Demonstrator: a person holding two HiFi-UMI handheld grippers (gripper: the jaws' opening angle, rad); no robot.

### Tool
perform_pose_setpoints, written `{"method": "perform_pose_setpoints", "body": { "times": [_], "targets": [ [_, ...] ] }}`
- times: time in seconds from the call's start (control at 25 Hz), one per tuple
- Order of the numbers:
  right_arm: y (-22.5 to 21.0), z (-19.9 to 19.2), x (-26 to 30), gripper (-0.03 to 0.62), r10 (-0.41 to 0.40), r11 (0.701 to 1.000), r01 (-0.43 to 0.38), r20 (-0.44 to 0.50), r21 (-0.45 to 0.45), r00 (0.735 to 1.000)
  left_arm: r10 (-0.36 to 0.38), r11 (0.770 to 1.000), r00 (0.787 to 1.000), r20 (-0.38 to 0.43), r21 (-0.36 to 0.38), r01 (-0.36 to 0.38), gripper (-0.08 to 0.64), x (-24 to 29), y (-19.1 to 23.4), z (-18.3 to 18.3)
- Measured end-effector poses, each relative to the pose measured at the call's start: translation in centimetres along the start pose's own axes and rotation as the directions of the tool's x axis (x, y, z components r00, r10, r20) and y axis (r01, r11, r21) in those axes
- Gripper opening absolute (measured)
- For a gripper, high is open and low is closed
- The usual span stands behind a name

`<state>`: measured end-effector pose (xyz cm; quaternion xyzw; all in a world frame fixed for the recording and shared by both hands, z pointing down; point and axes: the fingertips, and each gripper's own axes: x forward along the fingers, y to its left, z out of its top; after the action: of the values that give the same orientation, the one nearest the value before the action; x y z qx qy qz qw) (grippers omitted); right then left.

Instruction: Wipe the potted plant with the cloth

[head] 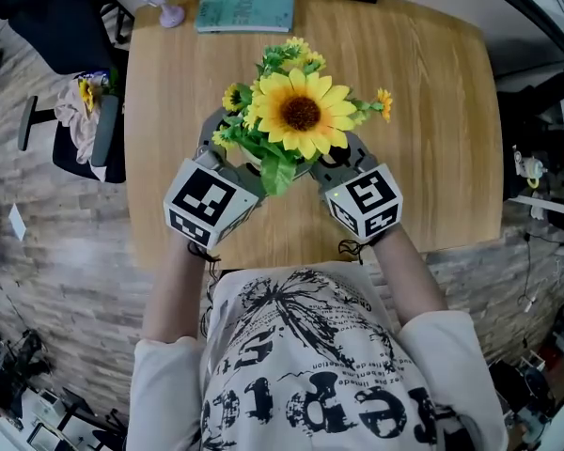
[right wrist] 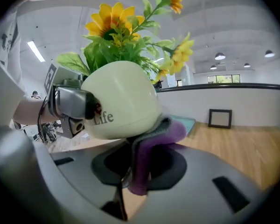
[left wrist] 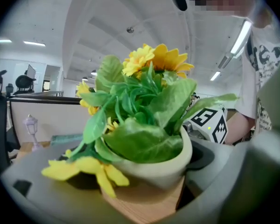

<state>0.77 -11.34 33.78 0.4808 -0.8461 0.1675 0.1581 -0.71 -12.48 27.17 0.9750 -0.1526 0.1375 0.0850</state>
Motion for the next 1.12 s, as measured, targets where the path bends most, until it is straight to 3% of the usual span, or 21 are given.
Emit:
{"method": "perform_pose_setpoints", "body": {
  "times": [0.2, 0.36, 0.84, 1.12],
  "targets": [
    [1.7, 1.4, 2.8, 0.075, 0.036, 0.999, -0.037, 0.045, 0.021, 0.998, -0.007, 0.999, 1.0, 0.028, -0.035, 0.008, 0.531, -1.6, 2.5, -0.3],
    [3.6, 1.2, 4.9, 0.074, 0.079, 0.996, -0.079, 0.022, -0.03, 0.997, -0.003, 1.0, 1.0, 0.025, -0.029, 0.004, 0.531, -2.0, 4.1, -1.0],
    [6.5, -0.7, 4.3, 0.075, 0.173, 0.983, -0.175, -0.035, -0.064, 0.984, 0.012, 0.999, 0.999, 0.048, -0.046, -0.01, 0.531, -1.3, 3.2, -1.4],
    [6.7, -0.9, 3.2, 0.075, 0.182, 0.981, -0.185, -0.057, -0.05, 0.982, 0.067, 0.997, 0.996, 0.058, -0.051, -0.064, 0.531, -1.1, 3.4, -0.8]
  ]
}}
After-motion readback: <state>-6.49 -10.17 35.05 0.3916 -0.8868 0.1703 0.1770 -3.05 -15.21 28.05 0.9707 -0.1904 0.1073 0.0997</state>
